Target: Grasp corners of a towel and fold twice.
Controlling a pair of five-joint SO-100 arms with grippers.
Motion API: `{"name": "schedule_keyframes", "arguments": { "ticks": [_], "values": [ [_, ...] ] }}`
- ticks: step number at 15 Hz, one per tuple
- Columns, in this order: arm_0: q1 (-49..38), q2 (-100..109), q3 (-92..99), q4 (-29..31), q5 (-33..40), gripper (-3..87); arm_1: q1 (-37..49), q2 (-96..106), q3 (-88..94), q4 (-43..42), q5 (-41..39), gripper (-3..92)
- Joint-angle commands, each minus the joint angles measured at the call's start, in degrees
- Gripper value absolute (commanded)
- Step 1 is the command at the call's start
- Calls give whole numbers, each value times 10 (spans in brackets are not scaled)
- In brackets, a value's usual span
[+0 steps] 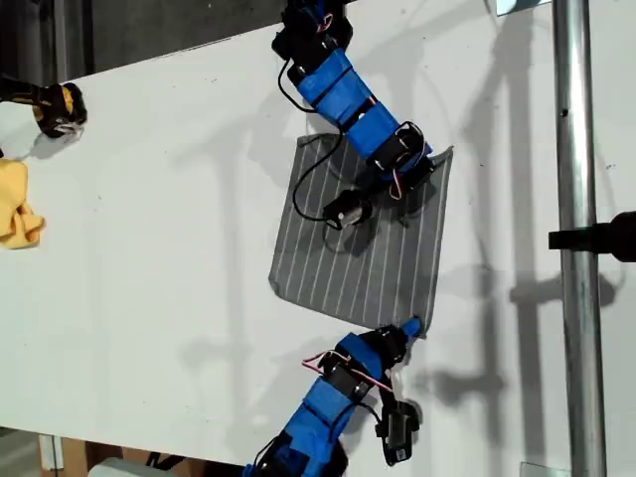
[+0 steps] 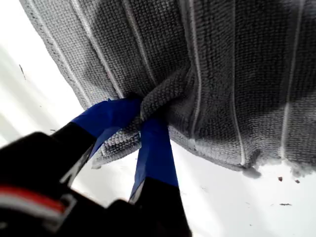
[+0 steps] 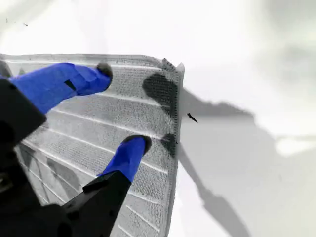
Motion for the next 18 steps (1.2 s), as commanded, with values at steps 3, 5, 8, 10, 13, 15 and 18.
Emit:
{"name": "schedule_keyframes", "arguments": {
  "ticks": [3, 5, 8, 10, 13, 15, 18],
  "values": [
    [25, -40, -43, -2, -11, 217, 7, -3, 2, -6, -8, -1],
    [25, -87, -75, -2, -11, 217, 6, -3, 0, -6, -8, -1],
    [22, -155, -124, -2, -8, 217, 5, -3, -3, -4, -8, -1],
    [15, -195, -144, -1, -11, 206, 5, -3, -3, -5, -8, -1],
    [1, -213, -153, 30, -33, 68, 5, -3, -4, -5, -8, -1],
    [-8, -213, -156, 58, -56, -15, 5, -3, -4, -5, -8, -1],
    [-11, -213, -159, 88, -86, -15, 6, -3, -4, -5, -8, -1]
  ]
}}
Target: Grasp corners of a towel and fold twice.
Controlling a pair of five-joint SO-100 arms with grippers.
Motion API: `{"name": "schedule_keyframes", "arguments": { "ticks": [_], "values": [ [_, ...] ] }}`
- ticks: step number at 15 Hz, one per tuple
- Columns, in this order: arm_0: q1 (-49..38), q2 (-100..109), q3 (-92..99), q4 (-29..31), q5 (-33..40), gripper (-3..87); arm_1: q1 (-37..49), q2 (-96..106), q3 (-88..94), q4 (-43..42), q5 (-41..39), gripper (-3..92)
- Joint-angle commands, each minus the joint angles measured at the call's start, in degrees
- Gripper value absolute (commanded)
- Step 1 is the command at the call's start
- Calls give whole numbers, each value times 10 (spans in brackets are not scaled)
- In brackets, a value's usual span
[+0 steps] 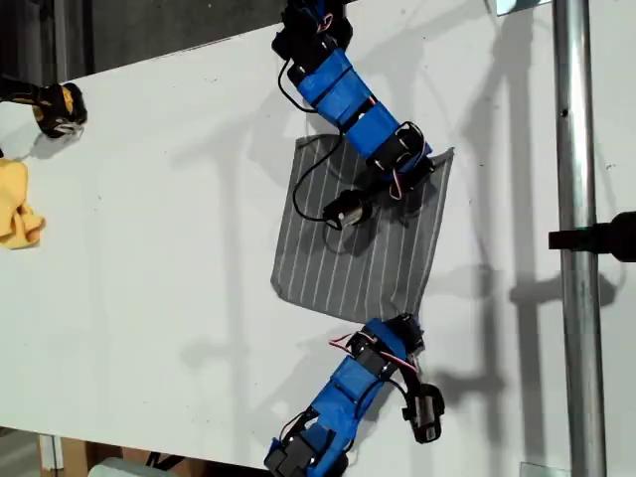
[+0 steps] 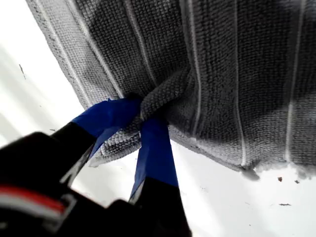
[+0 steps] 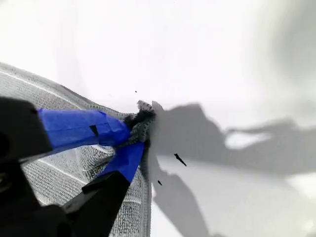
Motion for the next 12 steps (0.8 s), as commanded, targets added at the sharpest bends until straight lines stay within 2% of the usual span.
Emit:
{"name": "schedule_keyframes", "arguments": {
  "ticks": [1, 3, 8, 12],
  "values": [
    [-14, 3, -4, 18, -20, -15, 6, -2, -4, -4, -7, -1],
    [-10, 3, -36, 49, -9, -16, 5, 4, -5, 3, -8, -1],
    [10, 18, -208, 185, 41, -16, -25, 73, -96, 86, -14, -1],
    [4, 120, -213, 197, 69, -16, -40, 200, -100, 64, -39, -1]
  ]
}}
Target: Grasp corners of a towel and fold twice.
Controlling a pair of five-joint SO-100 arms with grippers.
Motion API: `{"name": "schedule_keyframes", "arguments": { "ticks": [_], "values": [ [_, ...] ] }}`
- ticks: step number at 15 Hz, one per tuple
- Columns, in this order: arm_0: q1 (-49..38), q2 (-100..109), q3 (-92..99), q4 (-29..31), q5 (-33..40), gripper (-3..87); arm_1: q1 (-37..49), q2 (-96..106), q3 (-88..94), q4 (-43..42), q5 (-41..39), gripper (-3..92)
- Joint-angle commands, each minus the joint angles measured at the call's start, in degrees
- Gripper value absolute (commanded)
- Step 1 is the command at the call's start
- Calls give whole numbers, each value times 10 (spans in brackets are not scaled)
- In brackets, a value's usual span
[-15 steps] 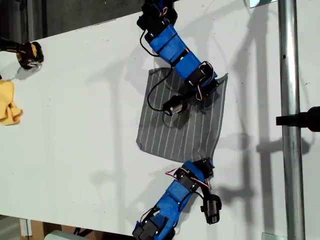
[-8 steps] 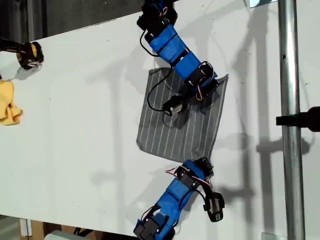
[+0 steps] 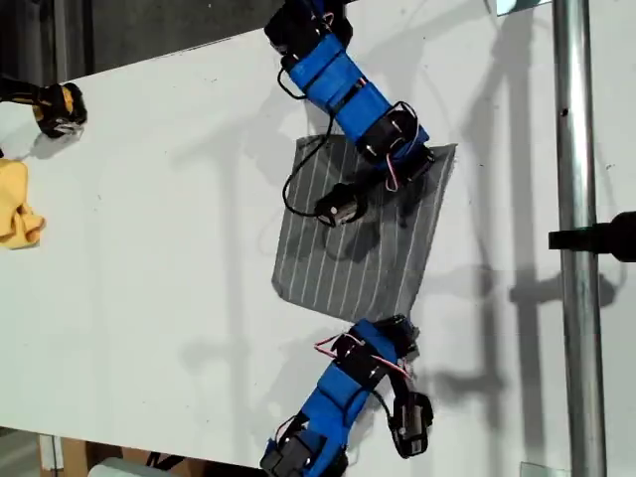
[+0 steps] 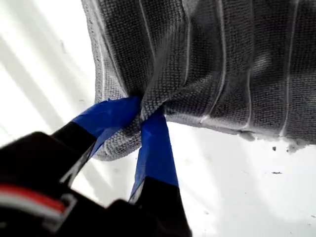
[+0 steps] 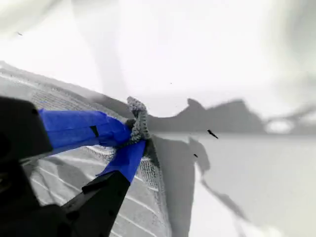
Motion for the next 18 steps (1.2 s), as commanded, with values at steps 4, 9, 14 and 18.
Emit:
{"name": "schedule_keyframes", "arguments": {
  "ticks": [4, 9, 14, 18],
  "values": [
    [-7, 95, -11, 4, 19, -16, -11, 114, -31, -57, -56, -1],
    [-80, 107, 31, 29, 2, -16, 47, 119, 14, 24, -17, -1],
    [-196, 195, 132, 33, 74, -16, 144, 187, 99, 115, -5, -1],
    [-283, 206, 183, -4, 134, -16, 235, 279, 232, 131, 2, -1]
  ]
}}
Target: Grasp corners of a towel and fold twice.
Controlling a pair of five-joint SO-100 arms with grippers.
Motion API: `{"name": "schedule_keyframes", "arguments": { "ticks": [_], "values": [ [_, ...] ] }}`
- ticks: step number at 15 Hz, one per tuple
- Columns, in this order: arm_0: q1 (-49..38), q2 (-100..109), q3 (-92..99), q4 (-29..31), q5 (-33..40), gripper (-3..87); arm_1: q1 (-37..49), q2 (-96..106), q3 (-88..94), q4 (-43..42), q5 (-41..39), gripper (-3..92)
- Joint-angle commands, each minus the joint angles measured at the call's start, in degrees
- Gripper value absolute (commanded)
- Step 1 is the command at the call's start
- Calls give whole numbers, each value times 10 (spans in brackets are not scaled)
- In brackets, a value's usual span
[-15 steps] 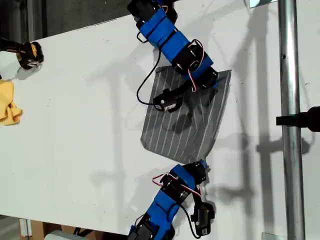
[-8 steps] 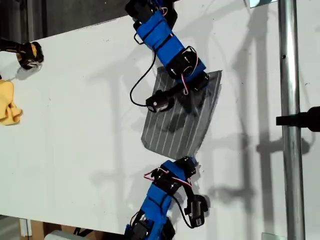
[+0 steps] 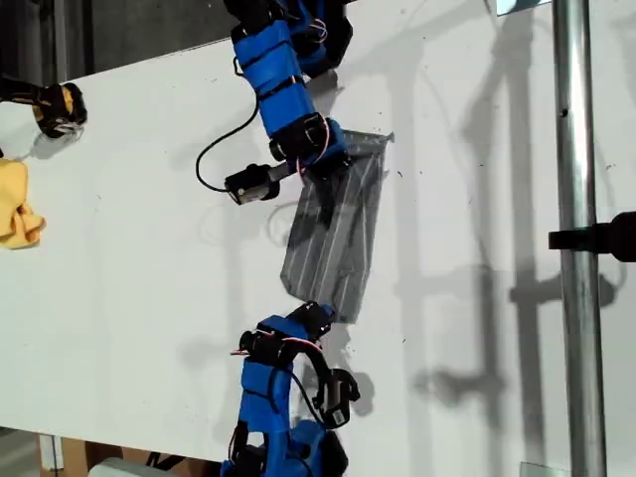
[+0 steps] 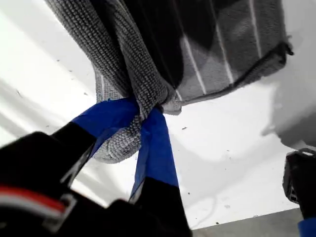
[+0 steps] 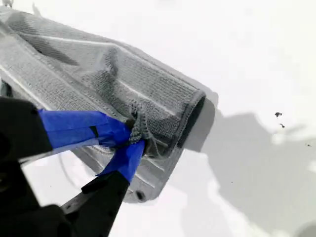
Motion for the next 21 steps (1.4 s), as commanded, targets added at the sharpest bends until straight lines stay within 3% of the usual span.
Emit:
{"name": "schedule_keyframes", "arguments": {
  "ticks": [1, 10, 13, 17, 21],
  "values": [
    [-56, 36, 7, -21, 33, -16, 54, 75, 52, 6, 1, -1],
    [-206, 26, 2, -82, 192, -16, 221, 235, 210, -10, -66, -1],
    [-179, 0, 4, -65, 177, -16, 200, 239, 234, -33, -68, -1],
    [-142, -15, 16, -94, 130, -16, 183, 249, 294, -32, -57, -1],
    [-95, -40, -4, -78, 92, -16, 117, 242, 296, -57, -30, -1]
  ]
}}
